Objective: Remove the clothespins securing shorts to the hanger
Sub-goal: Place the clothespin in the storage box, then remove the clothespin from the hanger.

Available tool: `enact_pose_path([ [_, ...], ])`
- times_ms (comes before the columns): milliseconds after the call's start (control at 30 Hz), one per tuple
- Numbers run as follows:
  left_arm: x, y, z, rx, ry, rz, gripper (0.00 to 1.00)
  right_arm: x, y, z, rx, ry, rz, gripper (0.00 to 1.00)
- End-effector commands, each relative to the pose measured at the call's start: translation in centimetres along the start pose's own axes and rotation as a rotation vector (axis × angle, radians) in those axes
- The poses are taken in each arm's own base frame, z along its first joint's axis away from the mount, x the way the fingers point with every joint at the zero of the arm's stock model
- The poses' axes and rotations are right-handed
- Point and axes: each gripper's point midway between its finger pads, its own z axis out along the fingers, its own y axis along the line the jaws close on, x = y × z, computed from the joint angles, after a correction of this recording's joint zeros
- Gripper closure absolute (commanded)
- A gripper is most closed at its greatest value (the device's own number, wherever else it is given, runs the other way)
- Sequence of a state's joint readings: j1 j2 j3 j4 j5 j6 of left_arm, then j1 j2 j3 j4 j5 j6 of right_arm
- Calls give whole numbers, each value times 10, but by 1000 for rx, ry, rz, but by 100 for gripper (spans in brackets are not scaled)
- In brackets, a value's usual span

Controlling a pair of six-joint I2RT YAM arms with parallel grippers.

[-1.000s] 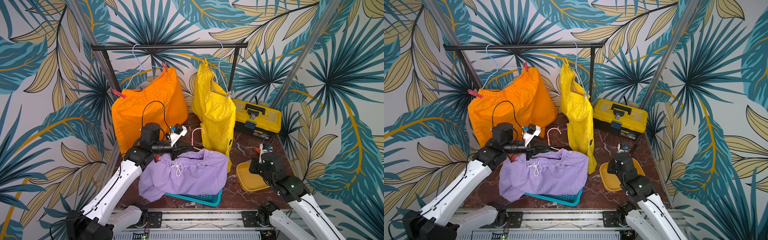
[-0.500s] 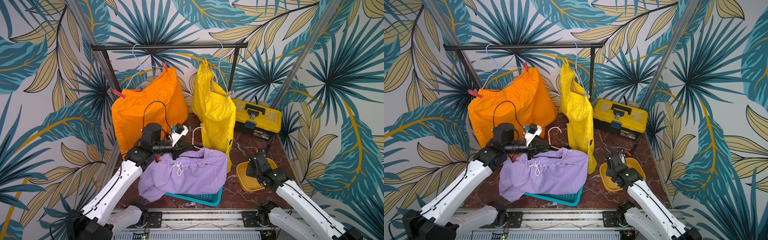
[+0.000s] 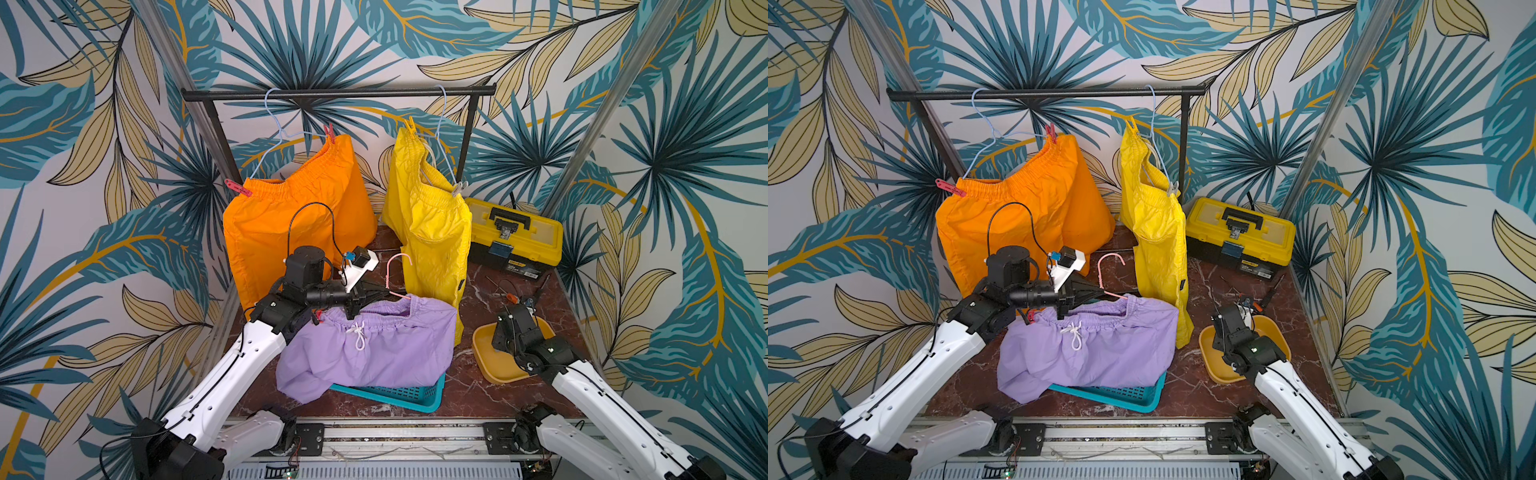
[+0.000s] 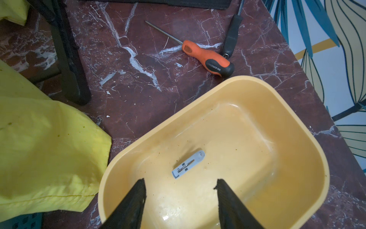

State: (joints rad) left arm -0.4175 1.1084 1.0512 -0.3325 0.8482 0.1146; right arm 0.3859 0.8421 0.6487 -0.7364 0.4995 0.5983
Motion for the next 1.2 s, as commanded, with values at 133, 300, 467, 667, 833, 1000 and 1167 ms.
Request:
enact_pose_path([
  [133,-14,-6,-1,13,-38,40,100,-27,40,-39,-325,-124,-7,36],
  [300,-13,-7,7,38,-26,43,100,-52,98,-93,-703,-187,-89,34],
  [467,-7,-9,19,79,-3,36,100,-71,144,-150,-1023,-252,-189,33],
  [667,-11,-19,23,165,-6,35,100,-60,196,-176,-1256,-190,-432,33],
  [833,-14,-18,26,181,-6,38,100,-53,238,-178,-1346,-202,-540,32],
  [1000,-11,-19,31,203,4,27,100,-32,269,-174,-1370,-182,-668,33],
  [1167,-7,-18,37,228,16,15,100,-29,283,-179,-1428,-209,-666,40],
])
